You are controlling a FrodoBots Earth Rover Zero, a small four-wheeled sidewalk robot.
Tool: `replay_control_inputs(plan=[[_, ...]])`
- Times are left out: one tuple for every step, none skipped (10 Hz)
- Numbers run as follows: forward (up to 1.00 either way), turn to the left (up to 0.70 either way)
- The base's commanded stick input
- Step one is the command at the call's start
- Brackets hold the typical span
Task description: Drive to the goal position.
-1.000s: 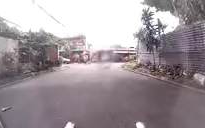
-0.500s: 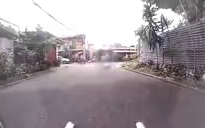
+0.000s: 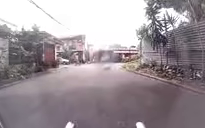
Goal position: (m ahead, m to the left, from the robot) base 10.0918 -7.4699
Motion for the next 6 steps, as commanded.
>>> replay_control_inputs(plan=[[0.70, -0.14], [0.70, -0.14], [0.70, -0.14], [0.70, -0.14], [0.70, -0.14], [0.70, -0.14]])
